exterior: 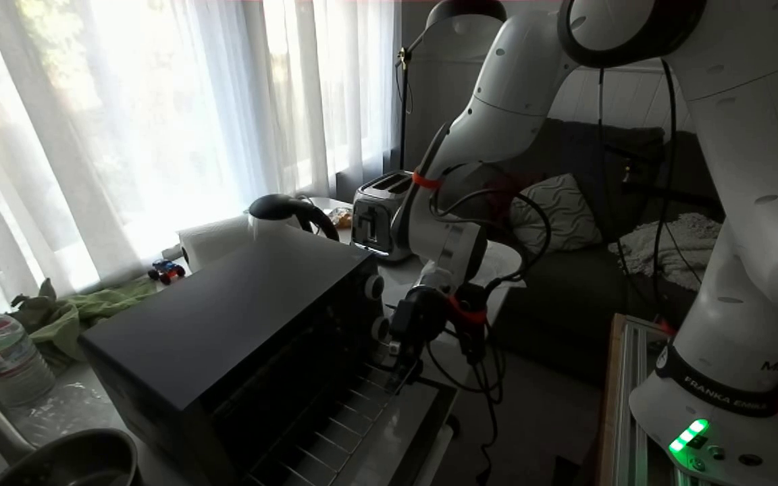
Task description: Pull the bottom tray completely out of the oven
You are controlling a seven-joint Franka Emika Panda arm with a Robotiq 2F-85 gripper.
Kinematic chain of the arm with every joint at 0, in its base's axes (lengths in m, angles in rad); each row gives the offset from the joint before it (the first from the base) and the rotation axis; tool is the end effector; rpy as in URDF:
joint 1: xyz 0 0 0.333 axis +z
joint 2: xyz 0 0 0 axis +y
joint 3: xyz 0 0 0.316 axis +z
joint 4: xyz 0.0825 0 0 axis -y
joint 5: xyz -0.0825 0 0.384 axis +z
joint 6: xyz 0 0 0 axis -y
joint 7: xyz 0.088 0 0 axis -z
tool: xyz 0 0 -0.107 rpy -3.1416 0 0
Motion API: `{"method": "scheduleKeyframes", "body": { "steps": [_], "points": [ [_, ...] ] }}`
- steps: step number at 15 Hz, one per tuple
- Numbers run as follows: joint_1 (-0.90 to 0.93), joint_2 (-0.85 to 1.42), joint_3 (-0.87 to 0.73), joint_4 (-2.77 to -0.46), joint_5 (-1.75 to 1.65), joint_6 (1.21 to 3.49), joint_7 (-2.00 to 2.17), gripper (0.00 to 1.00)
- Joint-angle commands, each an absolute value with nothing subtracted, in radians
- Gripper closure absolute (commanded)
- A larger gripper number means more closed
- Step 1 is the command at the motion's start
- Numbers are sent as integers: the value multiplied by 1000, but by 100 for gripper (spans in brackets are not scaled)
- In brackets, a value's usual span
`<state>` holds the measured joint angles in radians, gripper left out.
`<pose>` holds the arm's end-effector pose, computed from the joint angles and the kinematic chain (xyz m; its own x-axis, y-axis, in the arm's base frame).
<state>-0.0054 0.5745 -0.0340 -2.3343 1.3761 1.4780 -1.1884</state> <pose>0.4097 0.0947 0.1162 0.9715 0.1777 -0.1567 -0.1591 -0.0007 -0.9873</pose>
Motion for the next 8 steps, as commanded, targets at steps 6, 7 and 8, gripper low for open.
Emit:
{"method": "scheduleKeyframes", "body": {
  "steps": [6,7,8],
  "points": [
    [6,582,-18,-2316,1394,1454,-1183,24],
    [5,582,-19,-2317,1394,1453,-1184,30],
    [4,582,-19,-2317,1395,1452,-1186,39]
  ]
}}
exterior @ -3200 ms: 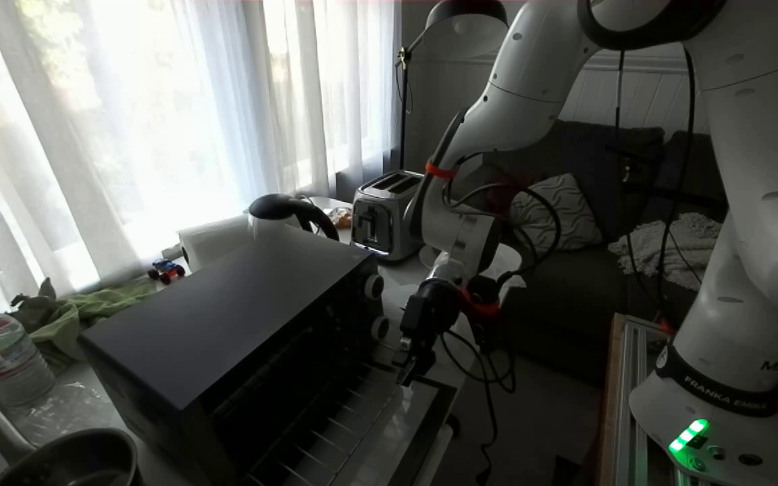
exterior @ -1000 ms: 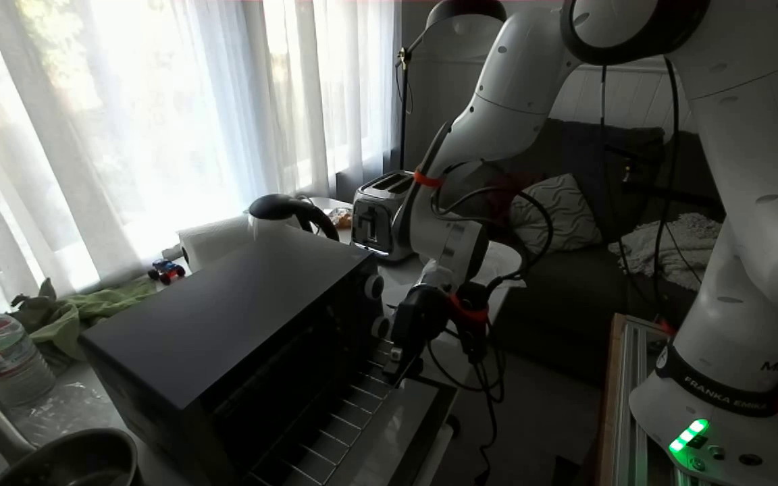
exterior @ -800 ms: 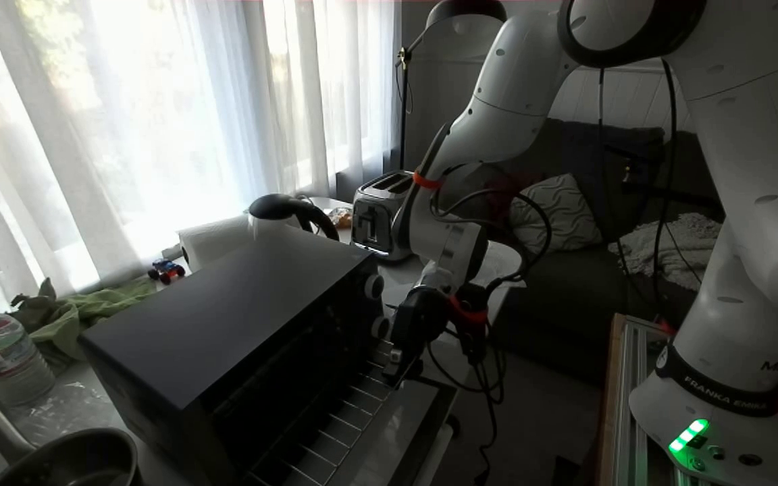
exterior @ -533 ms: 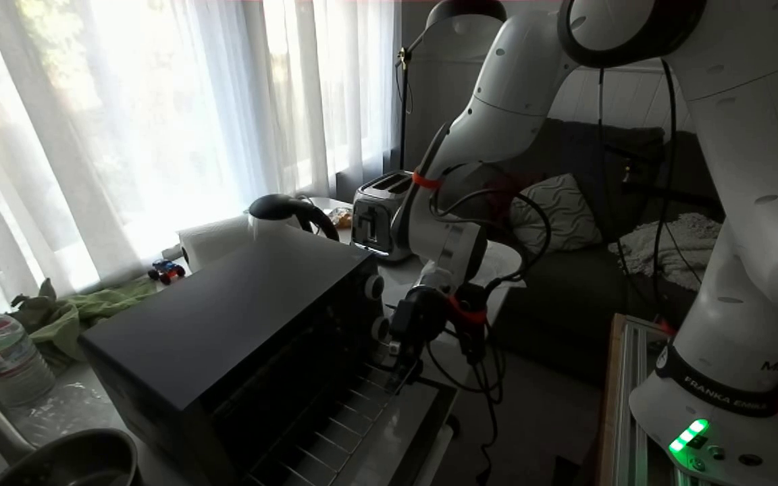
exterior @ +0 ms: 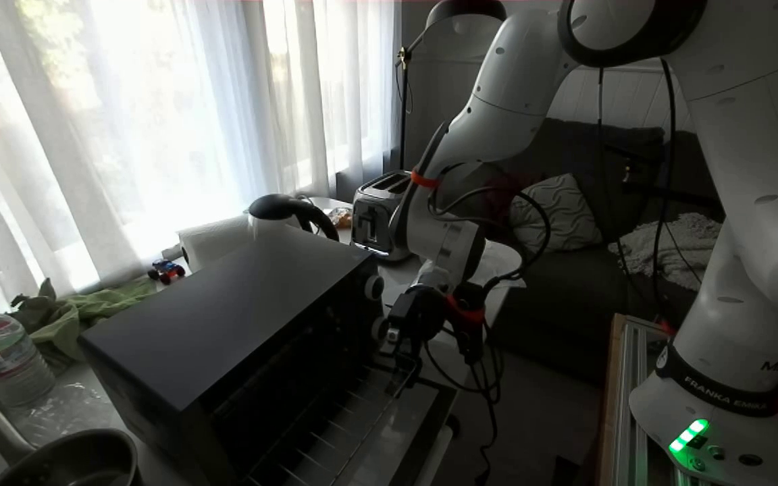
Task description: Pull the bottom tray completely out of the oven
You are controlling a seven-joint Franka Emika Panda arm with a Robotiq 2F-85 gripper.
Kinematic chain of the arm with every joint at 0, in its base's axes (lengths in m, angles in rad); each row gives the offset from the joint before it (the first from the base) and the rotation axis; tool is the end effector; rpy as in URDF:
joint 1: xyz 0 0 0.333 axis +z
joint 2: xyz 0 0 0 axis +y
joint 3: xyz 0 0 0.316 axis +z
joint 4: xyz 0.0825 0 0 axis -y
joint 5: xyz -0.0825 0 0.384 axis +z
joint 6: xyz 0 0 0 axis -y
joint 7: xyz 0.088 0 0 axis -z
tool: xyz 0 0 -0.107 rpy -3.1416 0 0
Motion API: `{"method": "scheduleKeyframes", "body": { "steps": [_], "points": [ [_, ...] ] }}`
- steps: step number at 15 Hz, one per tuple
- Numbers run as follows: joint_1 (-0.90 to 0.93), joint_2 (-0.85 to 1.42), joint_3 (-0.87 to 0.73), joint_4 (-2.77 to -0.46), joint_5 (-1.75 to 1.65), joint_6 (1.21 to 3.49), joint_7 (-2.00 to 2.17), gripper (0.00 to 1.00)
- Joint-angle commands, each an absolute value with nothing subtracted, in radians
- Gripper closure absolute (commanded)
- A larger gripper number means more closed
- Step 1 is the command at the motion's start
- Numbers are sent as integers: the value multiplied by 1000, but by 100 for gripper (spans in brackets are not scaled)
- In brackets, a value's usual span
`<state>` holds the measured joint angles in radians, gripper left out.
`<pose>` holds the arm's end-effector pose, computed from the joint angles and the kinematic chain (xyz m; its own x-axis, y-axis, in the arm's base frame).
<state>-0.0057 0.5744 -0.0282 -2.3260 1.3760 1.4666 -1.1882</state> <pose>0.4124 0.0981 0.1191 0.9711 0.1870 -0.1481 -0.1530 0.0118 -0.9882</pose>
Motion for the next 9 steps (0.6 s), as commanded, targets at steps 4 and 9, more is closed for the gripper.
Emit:
{"method": "scheduleKeyframes", "body": {
  "steps": [4,9],
  "points": [
    [1,580,-22,-2320,1394,1453,-1187,71],
    [-8,577,-35,-2327,1385,1453,-1181,95]
  ]
}}
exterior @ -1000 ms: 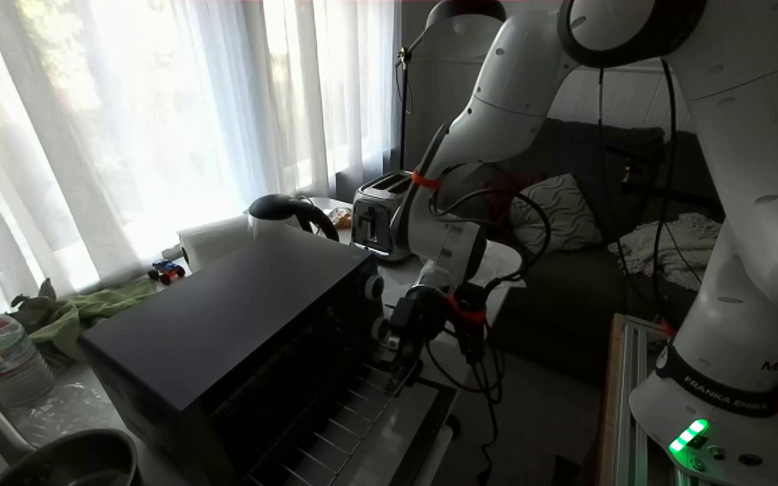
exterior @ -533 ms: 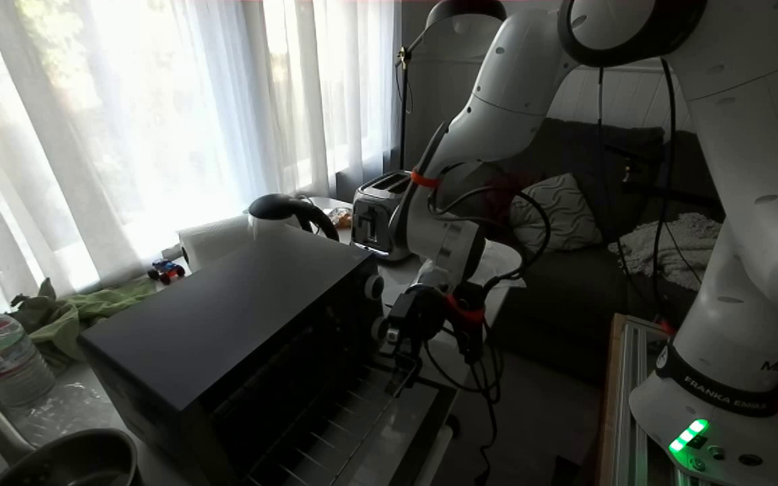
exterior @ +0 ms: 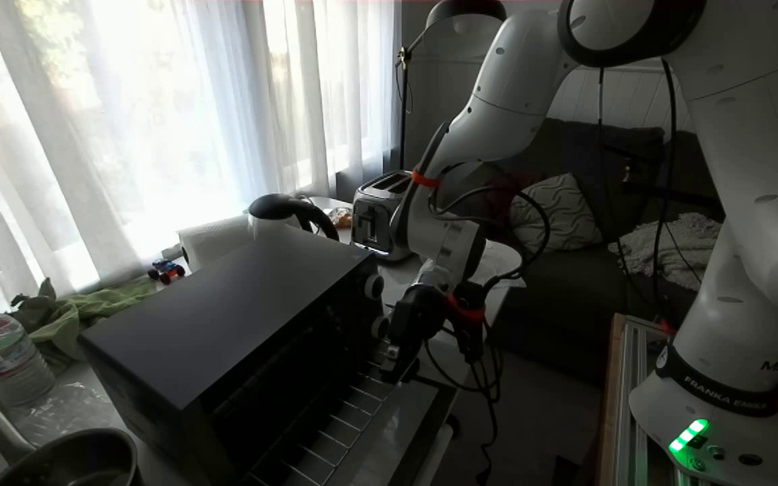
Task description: Pull the bottom tray completely out of the oven
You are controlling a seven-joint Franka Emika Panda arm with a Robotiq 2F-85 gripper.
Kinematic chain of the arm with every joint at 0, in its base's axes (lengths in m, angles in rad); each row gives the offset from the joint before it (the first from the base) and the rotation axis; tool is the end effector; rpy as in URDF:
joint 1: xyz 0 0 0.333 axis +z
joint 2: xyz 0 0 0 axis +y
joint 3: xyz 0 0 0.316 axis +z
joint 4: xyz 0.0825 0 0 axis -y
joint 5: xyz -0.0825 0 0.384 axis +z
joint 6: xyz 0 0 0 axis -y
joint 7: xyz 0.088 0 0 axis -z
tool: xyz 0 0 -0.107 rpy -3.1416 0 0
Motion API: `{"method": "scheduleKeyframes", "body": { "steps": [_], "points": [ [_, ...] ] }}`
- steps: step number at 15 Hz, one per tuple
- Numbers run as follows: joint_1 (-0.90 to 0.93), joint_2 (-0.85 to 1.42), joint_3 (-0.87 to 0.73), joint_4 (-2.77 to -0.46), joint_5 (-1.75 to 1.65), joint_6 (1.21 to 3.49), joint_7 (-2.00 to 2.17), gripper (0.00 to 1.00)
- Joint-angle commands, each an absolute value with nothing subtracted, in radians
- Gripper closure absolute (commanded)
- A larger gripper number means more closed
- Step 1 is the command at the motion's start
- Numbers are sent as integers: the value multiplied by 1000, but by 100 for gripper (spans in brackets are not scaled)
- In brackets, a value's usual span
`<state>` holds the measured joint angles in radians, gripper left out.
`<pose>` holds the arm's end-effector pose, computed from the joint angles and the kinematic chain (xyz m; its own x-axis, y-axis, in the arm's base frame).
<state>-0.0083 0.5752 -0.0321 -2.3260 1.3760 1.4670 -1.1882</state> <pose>0.4128 0.0951 0.1185 0.9721 0.1808 -0.1493 -0.1536 0.0102 -0.9881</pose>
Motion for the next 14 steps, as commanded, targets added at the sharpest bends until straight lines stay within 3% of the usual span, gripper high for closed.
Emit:
{"method": "scheduleKeyframes", "body": {
  "steps": [1,14],
  "points": [
    [-10,576,-38,-2329,1382,1453,-1179,96],
    [-35,554,-81,-2353,1307,1412,-1159,93]
  ]
}}
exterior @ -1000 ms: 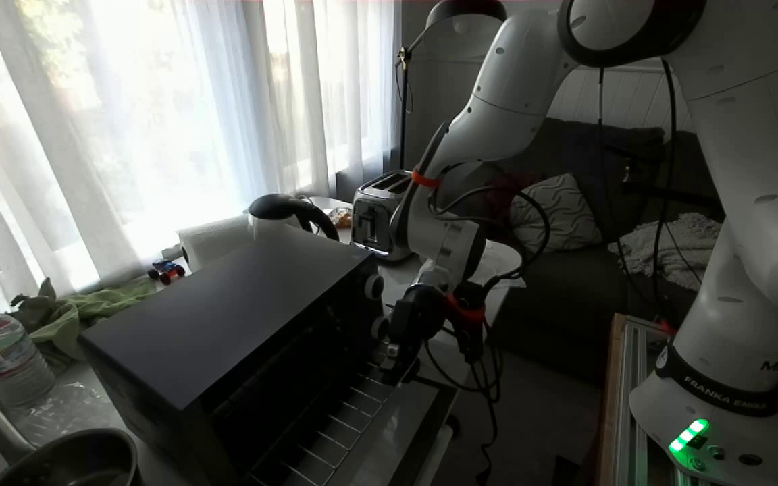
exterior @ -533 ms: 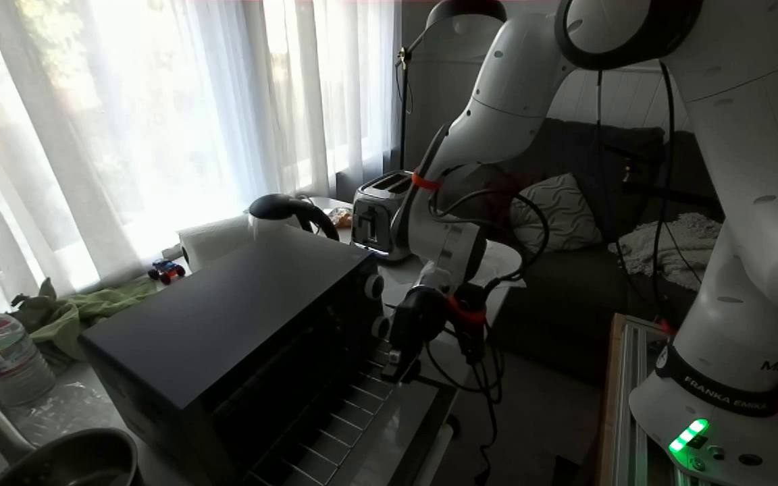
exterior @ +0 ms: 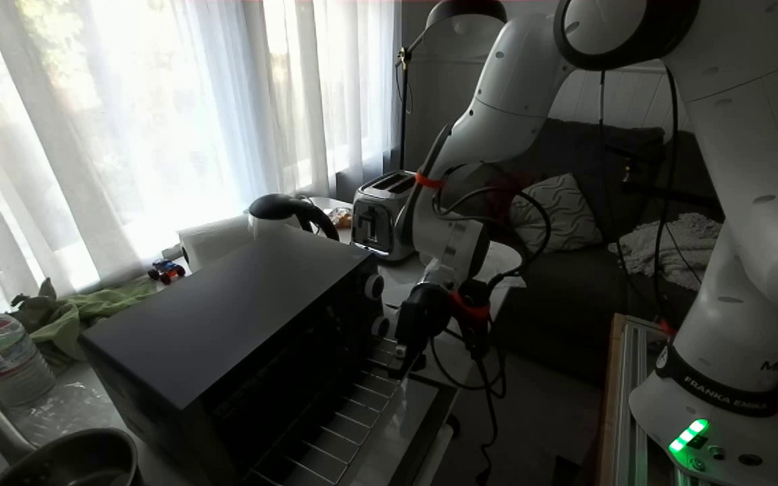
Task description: Pull the bottom tray completely out of the oven
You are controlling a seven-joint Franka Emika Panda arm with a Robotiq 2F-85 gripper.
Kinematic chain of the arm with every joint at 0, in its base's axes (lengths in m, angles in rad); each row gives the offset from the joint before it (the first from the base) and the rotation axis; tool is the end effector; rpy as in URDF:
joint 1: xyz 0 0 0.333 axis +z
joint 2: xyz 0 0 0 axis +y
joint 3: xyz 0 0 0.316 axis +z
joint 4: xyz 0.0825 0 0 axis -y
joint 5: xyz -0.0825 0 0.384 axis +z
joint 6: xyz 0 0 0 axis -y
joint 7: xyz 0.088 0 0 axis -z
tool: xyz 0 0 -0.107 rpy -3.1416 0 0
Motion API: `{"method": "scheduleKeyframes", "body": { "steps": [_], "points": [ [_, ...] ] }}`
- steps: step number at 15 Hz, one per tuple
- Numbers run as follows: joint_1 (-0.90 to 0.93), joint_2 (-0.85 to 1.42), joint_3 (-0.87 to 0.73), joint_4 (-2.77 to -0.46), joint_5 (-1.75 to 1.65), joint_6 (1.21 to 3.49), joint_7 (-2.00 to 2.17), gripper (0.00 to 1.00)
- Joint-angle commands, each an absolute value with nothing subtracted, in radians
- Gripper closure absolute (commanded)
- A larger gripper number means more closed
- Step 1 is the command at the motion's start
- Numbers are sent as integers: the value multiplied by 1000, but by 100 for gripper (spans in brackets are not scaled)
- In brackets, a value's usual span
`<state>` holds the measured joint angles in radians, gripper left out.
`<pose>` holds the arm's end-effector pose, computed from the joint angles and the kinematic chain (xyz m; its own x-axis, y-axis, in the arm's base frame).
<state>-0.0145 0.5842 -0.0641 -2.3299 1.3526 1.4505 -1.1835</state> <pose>0.4088 0.0788 0.1138 0.9699 0.1733 -0.1713 -0.1746 0.0038 -0.9846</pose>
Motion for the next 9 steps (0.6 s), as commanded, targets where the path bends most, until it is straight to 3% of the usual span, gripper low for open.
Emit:
{"method": "scheduleKeyframes", "body": {
  "steps": [1,9],
  "points": [
    [-38,554,-86,-2353,1301,1405,-1158,93],
    [-50,559,-100,-2349,1249,1381,-1135,95]
  ]
}}
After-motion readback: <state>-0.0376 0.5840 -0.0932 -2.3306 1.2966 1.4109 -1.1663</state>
